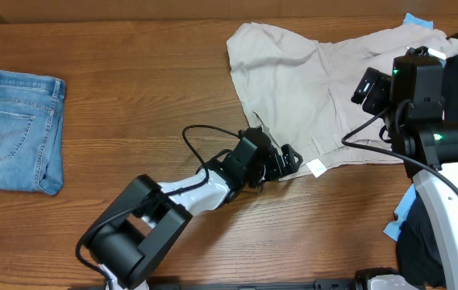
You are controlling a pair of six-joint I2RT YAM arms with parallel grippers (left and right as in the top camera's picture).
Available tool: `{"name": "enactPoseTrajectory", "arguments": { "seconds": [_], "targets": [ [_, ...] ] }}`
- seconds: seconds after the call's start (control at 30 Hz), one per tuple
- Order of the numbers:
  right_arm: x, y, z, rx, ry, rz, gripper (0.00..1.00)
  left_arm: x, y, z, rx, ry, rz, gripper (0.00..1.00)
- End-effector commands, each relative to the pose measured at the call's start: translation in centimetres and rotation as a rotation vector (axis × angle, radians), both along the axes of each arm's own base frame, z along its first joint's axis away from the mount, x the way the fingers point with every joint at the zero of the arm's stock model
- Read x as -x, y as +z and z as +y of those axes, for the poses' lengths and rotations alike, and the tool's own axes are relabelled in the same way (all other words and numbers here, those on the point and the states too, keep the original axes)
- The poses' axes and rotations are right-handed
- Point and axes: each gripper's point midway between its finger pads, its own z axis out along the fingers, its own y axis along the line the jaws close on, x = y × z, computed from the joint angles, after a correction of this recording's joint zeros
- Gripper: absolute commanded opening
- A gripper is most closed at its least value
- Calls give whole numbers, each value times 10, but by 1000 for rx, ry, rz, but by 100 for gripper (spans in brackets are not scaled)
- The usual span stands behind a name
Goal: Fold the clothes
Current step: 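Grasp the shorts waistband with the left gripper and drag it leftward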
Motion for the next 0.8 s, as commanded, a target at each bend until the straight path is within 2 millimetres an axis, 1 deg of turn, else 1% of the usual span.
{"name": "enactPoseTrajectory", "arguments": {
  "seconds": [0.0,0.07,0.1,0.13,0.2,0.23,0.27,0.33,0.43,0.5,0.57,0.6,0.67,0.7,0.73,0.77],
  "targets": [
    [3,14,-1,-10,-9,-41,100,1,-10,-5,-3,-7,20,77],
    [3,14,-1,-10,-8,-40,100,1,-10,-5,-3,-6,20,54],
    [3,14,-1,-10,-9,-40,100,1,-11,-5,-4,-6,20,47],
    [3,14,-1,-10,-9,-40,100,1,-10,-5,-4,-6,20,42],
    [4,14,-1,-10,-9,-39,100,1,-10,-5,-3,-7,20,20],
    [4,14,-1,-10,-9,-38,100,1,-10,-5,-3,-7,20,8],
    [4,13,-2,-10,-9,-36,100,2,-10,-5,-1,-14,20,4],
    [5,12,-2,-8,-9,-28,100,0,-8,0,-3,-47,7,4],
    [7,11,-3,1,-7,-18,100,-4,-7,22,-32,-51,41,4],
    [7,10,-5,0,-13,-15,100,-11,-2,48,-58,-49,59,4],
    [8,10,-9,0,-24,-13,100,-24,7,87,-99,-15,62,4],
    [8,10,-10,0,-29,-13,100,-31,13,110,-124,9,52,4],
    [9,10,-14,0,-38,-13,100,-53,27,165,-178,94,6,4],
    [9,10,-15,0,-41,-13,100,-62,35,188,-198,139,-21,4],
    [9,10,-16,0,-44,-13,100,-78,48,226,-224,221,-70,4],
    [9,10,-16,-2,-43,-12,100,-91,60,256,-241,289,-114,4]
  ]
}}
